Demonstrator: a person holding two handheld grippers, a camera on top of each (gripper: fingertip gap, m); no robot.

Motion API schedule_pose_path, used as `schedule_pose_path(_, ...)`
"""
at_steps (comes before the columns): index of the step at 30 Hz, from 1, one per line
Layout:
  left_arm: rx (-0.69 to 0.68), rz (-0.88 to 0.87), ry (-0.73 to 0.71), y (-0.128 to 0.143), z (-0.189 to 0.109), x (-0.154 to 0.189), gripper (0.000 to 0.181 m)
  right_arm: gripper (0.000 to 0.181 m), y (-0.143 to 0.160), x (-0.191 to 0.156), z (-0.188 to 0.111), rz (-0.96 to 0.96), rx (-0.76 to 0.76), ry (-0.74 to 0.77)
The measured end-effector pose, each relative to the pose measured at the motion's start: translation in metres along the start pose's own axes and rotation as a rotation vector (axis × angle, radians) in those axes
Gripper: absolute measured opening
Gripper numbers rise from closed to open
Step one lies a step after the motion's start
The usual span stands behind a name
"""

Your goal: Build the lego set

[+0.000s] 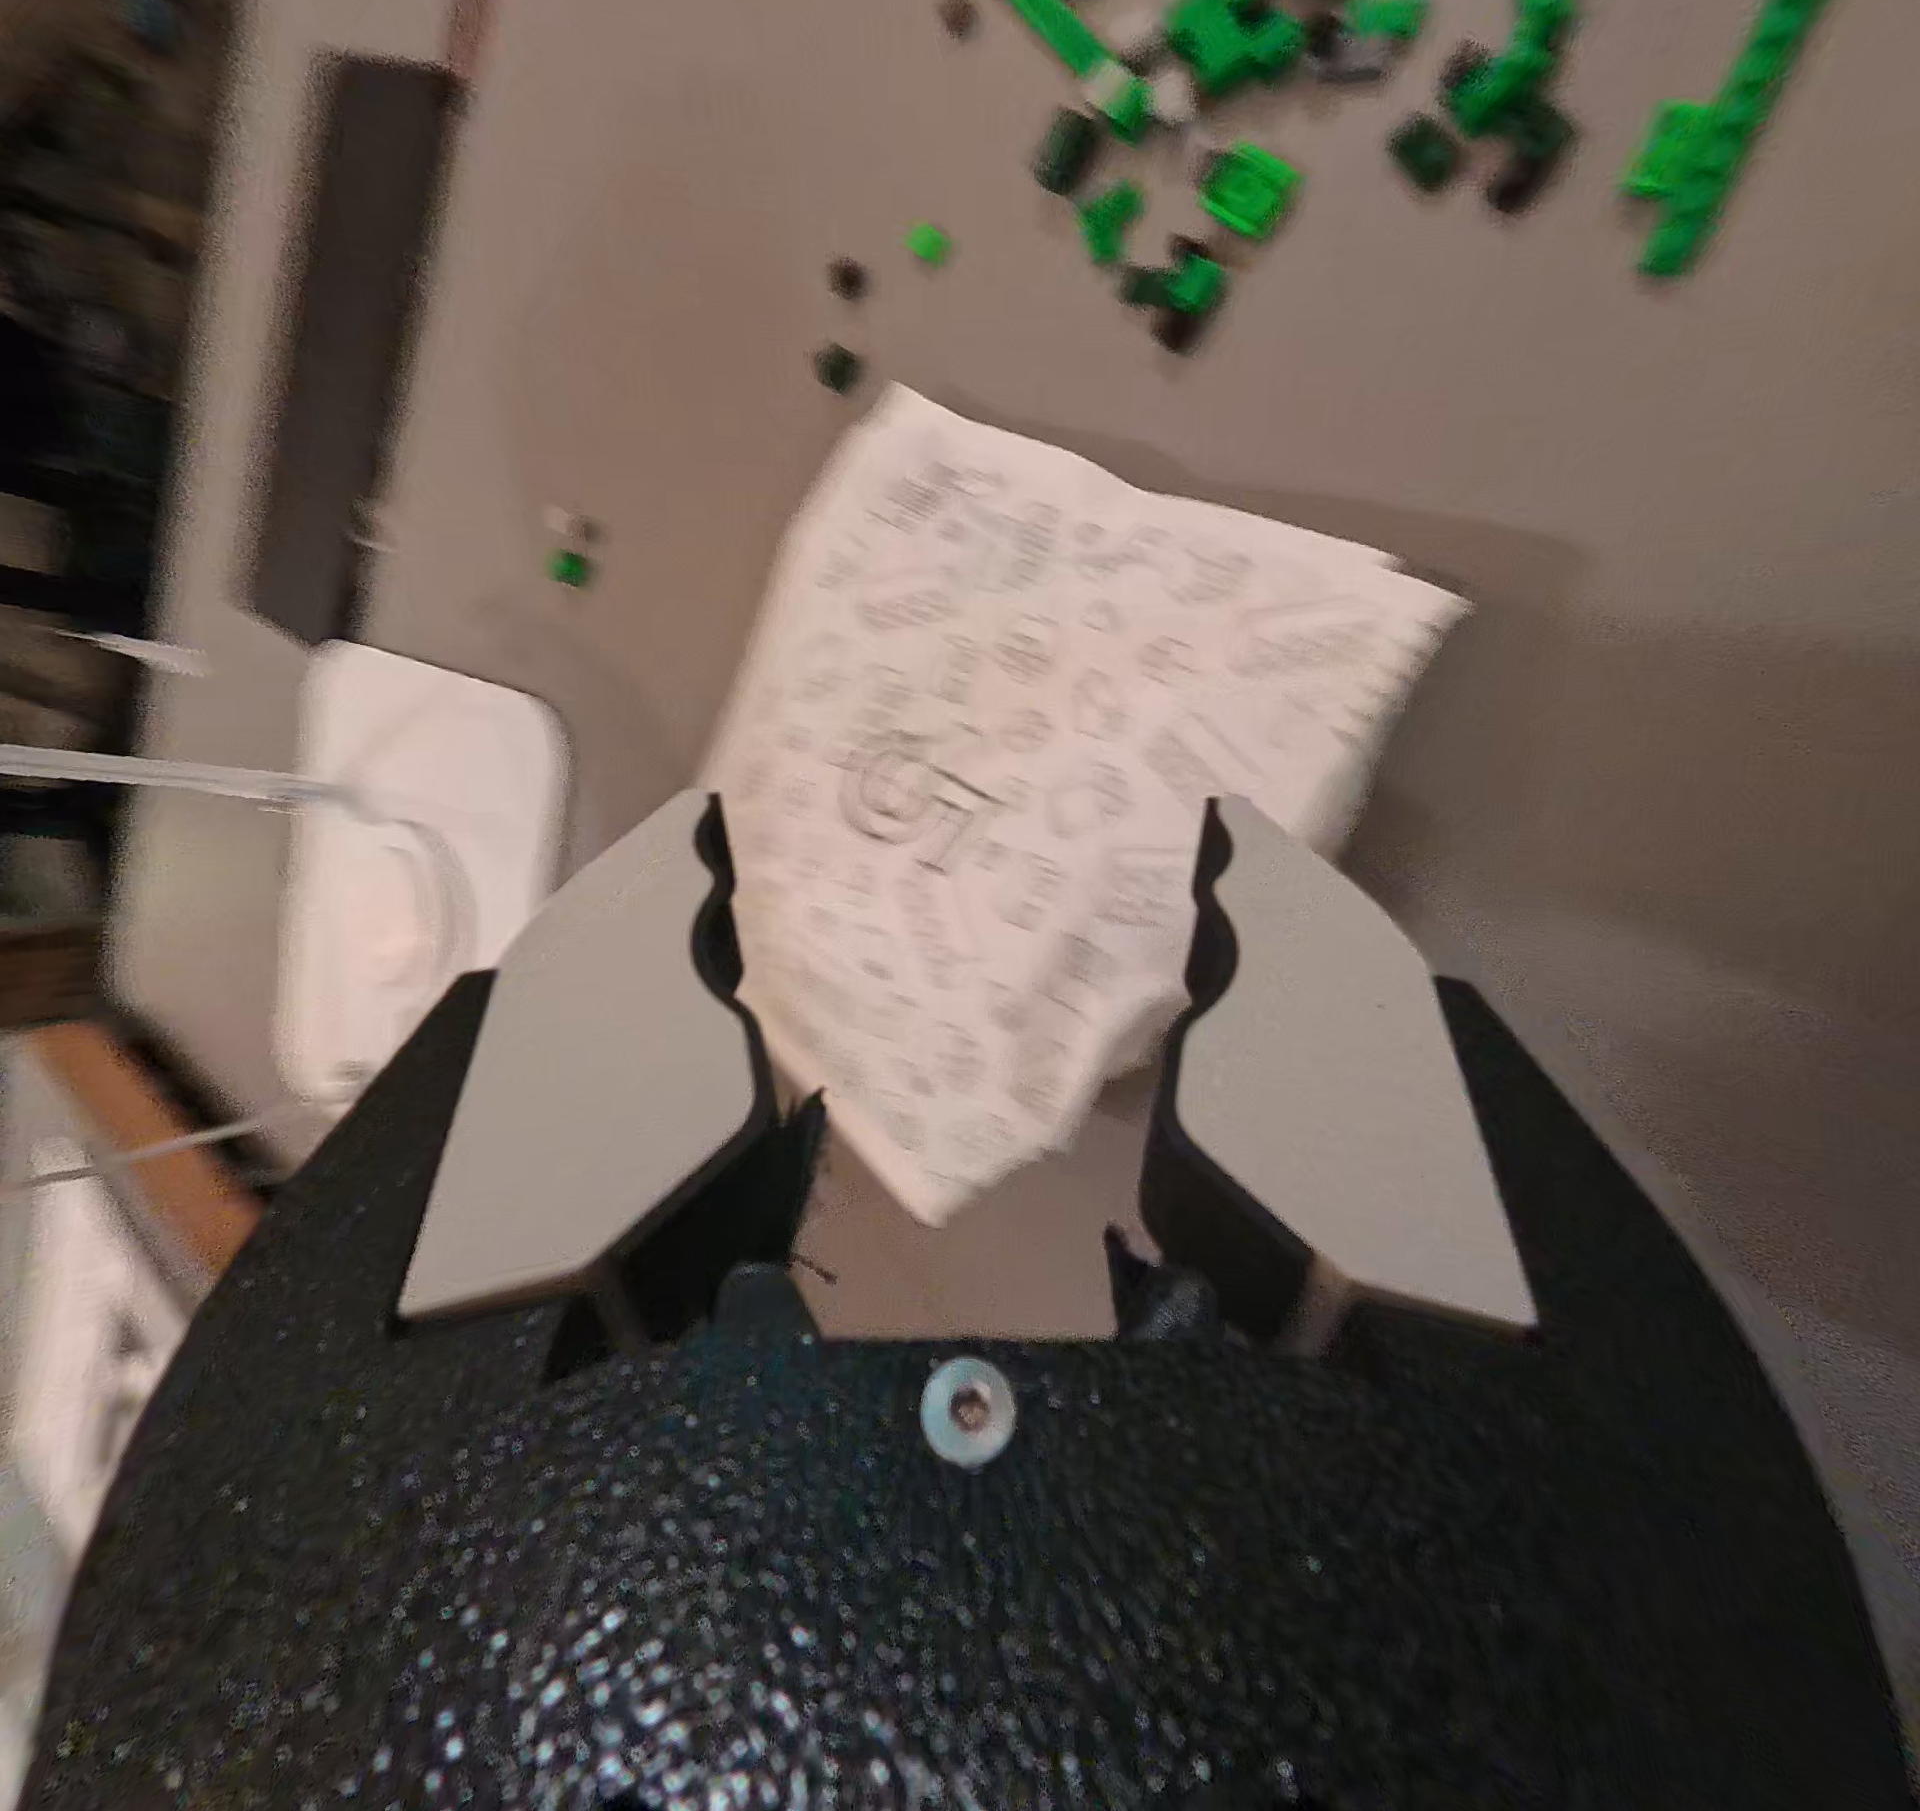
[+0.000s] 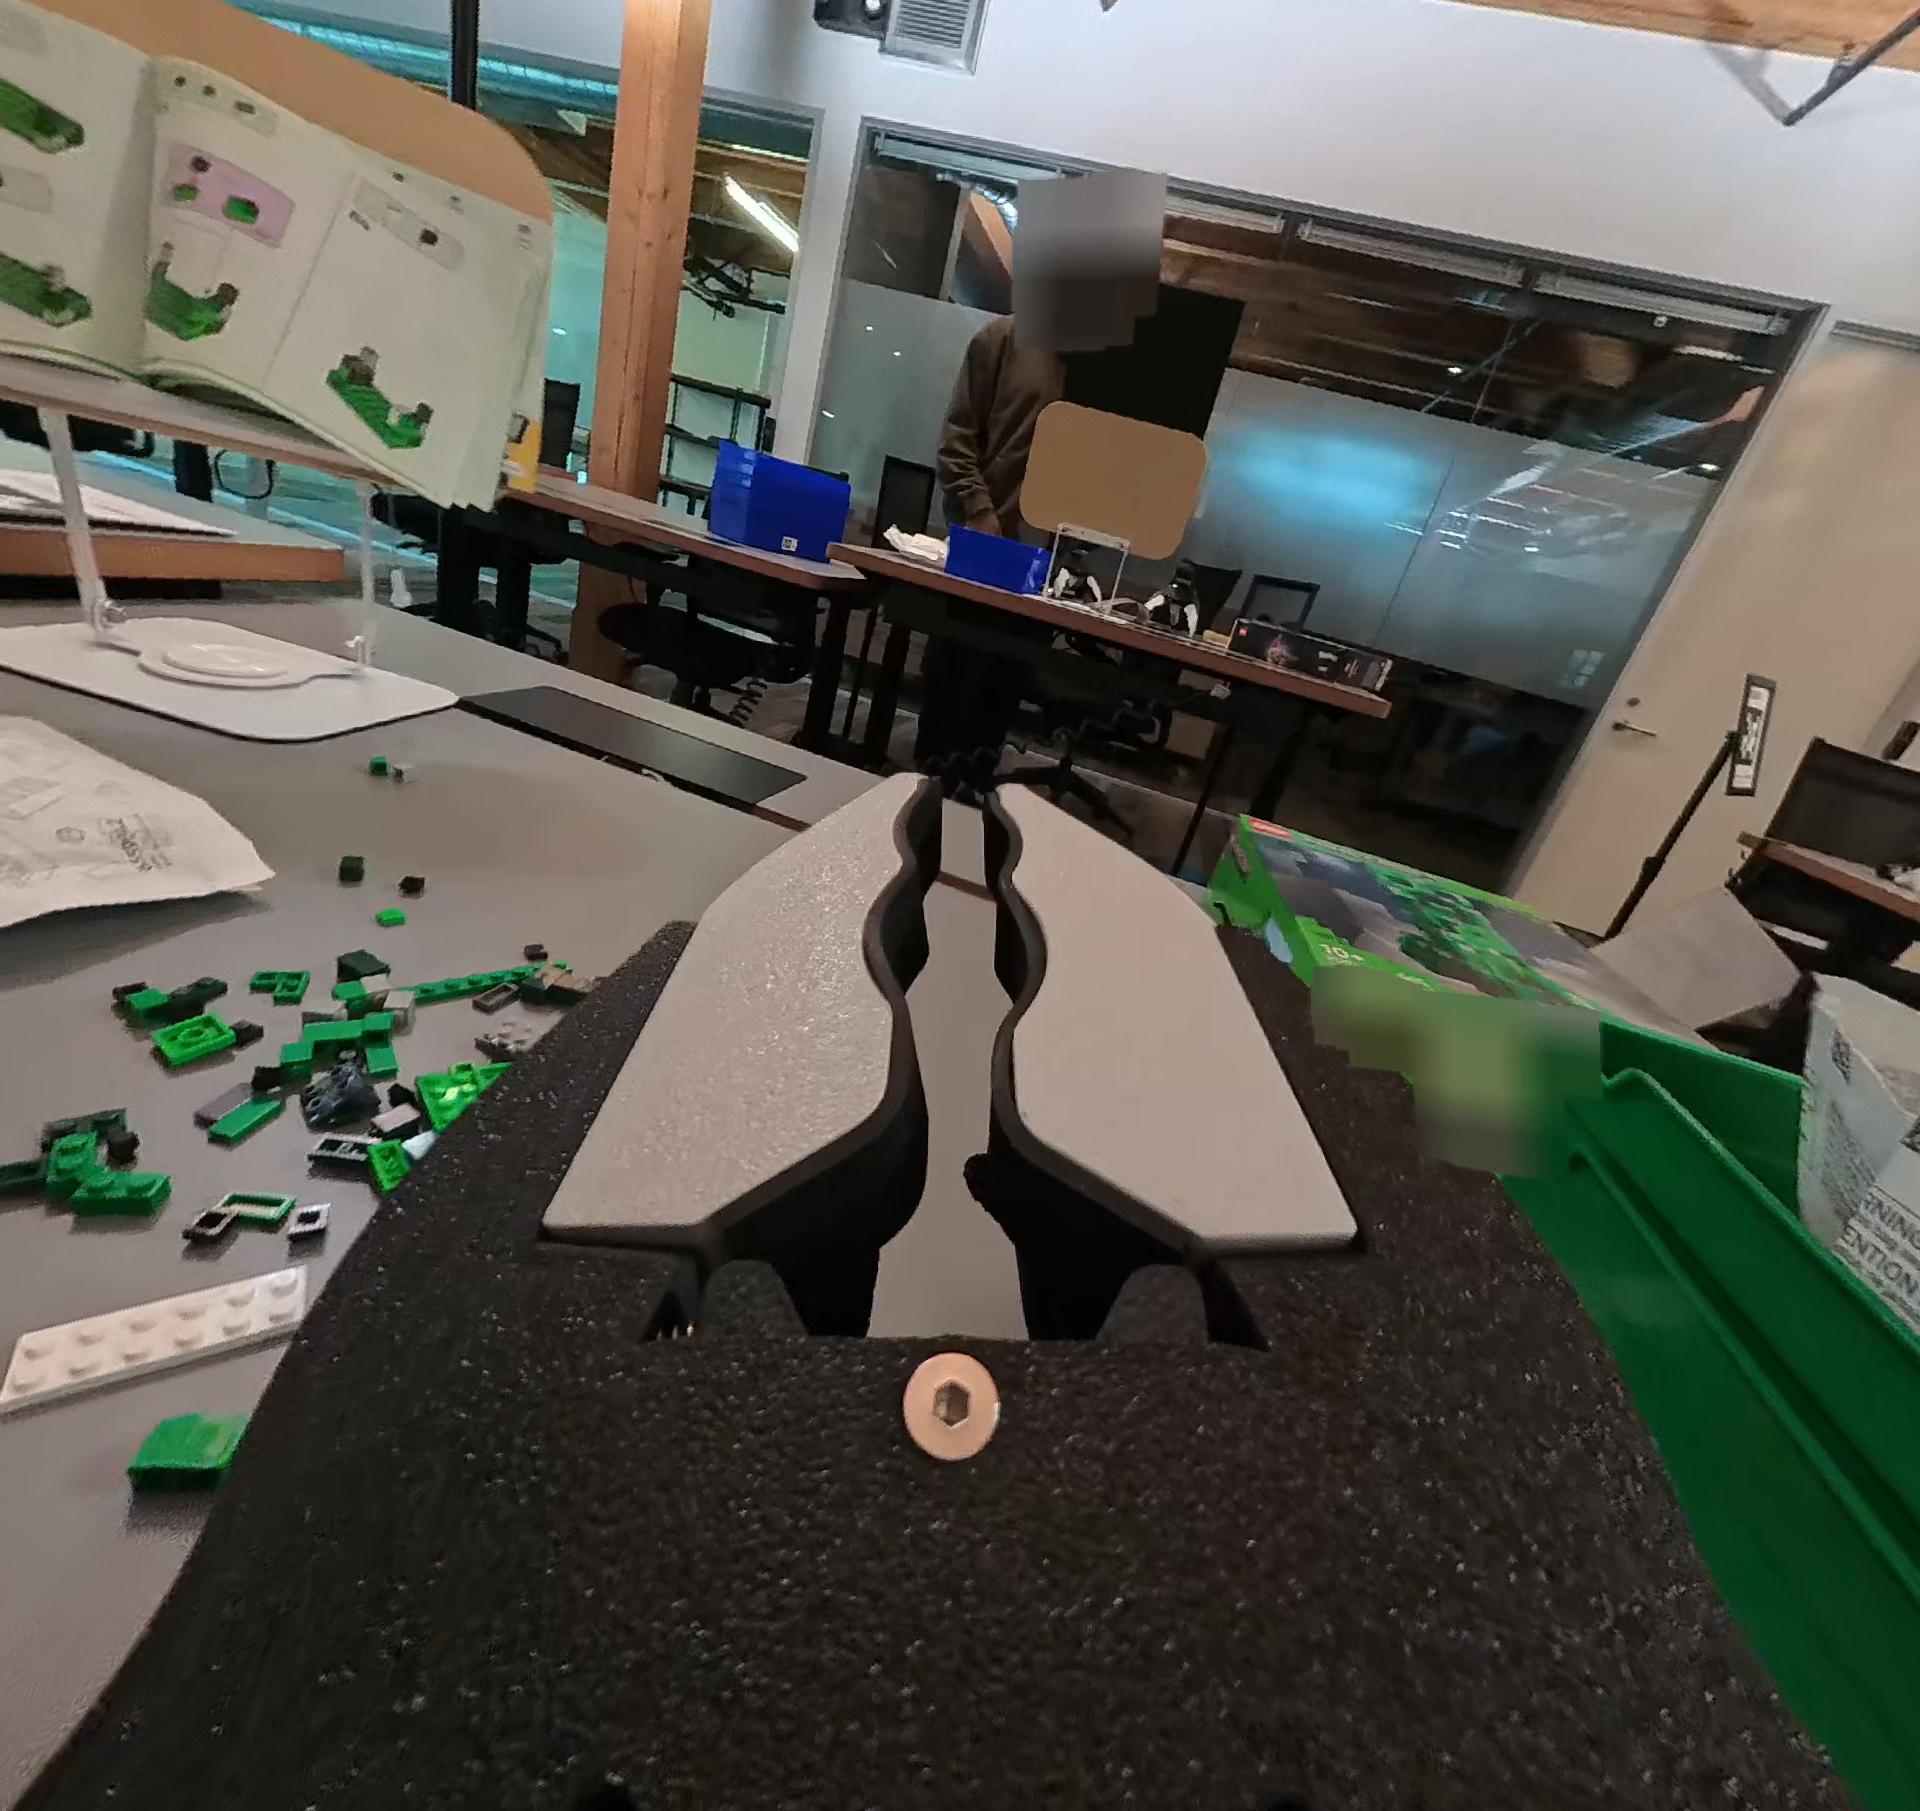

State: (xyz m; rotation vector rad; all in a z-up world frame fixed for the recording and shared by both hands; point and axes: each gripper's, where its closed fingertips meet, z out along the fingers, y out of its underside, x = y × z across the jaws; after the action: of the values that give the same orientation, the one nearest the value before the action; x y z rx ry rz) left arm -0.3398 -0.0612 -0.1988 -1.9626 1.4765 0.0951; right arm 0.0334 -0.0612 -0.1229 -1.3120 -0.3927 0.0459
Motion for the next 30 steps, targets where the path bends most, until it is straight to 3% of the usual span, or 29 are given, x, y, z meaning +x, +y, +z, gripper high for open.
schedule_pose_path(2, 0.075, 0.038, -0.211, -0.016, -0.003, -0.046, 0.063, 0.007, 0.002, -0.009, 0.0, -0.005, -0.015, -0.039)
schedule_pose_path(5, 0.112, 0.072, -0.527, -0.031, -0.013, -0.118, 0.061, 0.007, 0.006, -0.02, 0.0, -0.039, -0.043, -0.077)
schedule_pose_path(10, -0.047, 0.226, -0.972, -0.027, -0.015, -0.21, 0.062, 0.007, 0.013, -0.03, -0.001, -0.105, -0.078, -0.086)
schedule_pose_path(12, -0.094, 0.29, -1.012, -0.021, -0.003, -0.23, 0.062, 0.007, 0.014, -0.034, -0.001, -0.103, -0.079, -0.098)
schedule_pose_path(16, -0.138, 0.257, -1.009, -0.002, 0.016, -0.255, 0.065, 0.007, 0.016, -0.038, 0.0, -0.107, -0.083, -0.114)
schedule_pose_path(30, -0.085, 0.186, -1.088, 0.009, 0.004, -0.273, 0.06, 0.007, 0.028, -0.041, 0.005, -0.111, -0.124, -0.12)
